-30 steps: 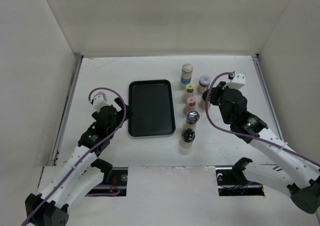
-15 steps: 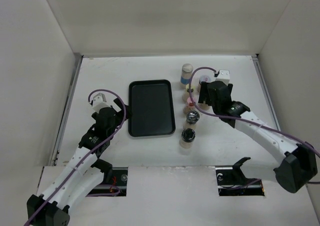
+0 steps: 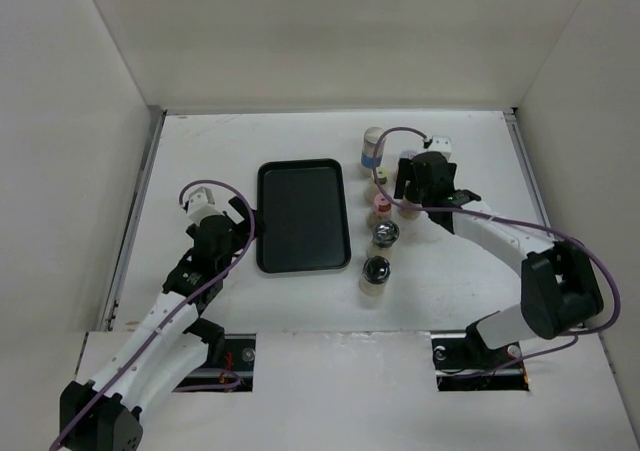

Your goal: Organize the condiment bottles

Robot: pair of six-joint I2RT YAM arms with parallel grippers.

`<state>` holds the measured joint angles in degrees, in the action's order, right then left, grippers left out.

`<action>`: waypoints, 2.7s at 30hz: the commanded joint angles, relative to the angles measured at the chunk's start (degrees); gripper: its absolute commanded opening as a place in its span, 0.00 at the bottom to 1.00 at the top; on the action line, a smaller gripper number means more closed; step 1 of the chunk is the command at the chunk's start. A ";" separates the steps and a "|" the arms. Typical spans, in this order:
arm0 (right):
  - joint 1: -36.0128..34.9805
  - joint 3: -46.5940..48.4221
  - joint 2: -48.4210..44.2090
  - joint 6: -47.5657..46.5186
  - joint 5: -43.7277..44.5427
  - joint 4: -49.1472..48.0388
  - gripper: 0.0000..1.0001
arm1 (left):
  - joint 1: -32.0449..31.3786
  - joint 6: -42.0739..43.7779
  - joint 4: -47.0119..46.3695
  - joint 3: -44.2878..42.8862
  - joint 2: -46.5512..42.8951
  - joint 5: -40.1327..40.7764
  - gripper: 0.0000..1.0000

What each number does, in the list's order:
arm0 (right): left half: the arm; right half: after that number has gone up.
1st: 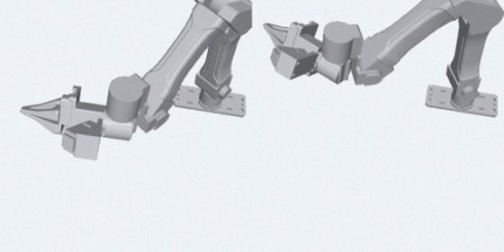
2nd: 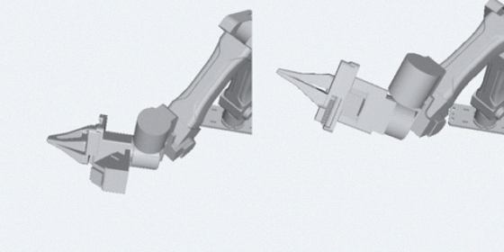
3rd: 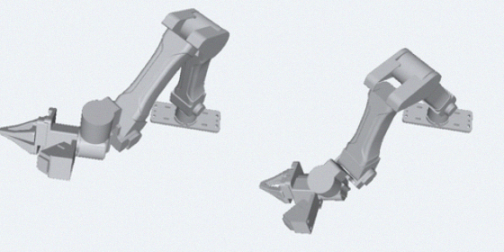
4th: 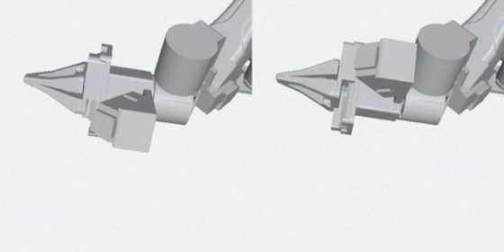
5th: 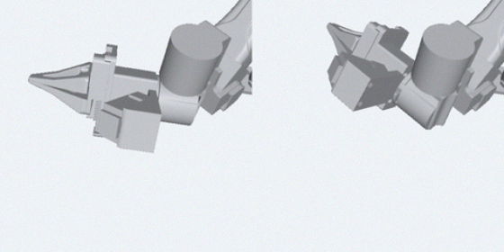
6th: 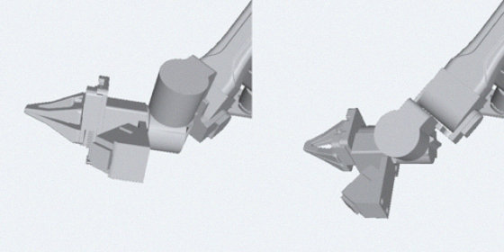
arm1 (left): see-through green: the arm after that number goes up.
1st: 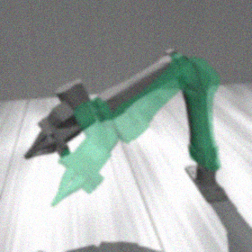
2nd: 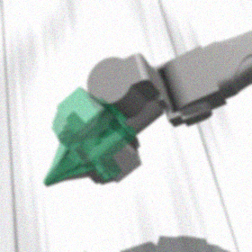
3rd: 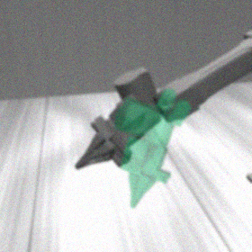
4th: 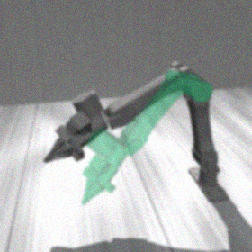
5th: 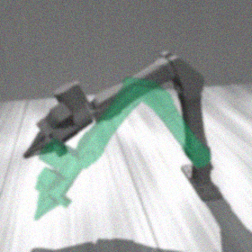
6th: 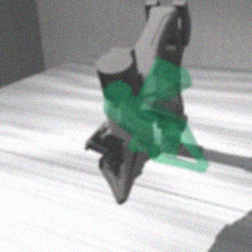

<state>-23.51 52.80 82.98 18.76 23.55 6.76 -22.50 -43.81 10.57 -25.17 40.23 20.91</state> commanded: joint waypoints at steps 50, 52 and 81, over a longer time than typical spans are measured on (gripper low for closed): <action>-19.68 51.42 24.31 -5.50 -4.74 -2.37 0.43 | 7.78 -6.38 -2.66 3.37 1.96 -7.55 1.00; -20.83 55.29 29.50 -5.84 -5.44 -3.07 0.43 | 8.13 -5.50 -2.66 3.02 1.52 -7.46 1.00; -25.93 68.58 55.62 -7.95 -4.66 -13.18 0.69 | 9.45 -3.91 -3.54 4.07 1.61 -6.49 1.00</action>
<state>-47.79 118.10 138.69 10.33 17.76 -0.54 -13.52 -48.38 9.21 -21.69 42.85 14.39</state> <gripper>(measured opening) 0.680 0.997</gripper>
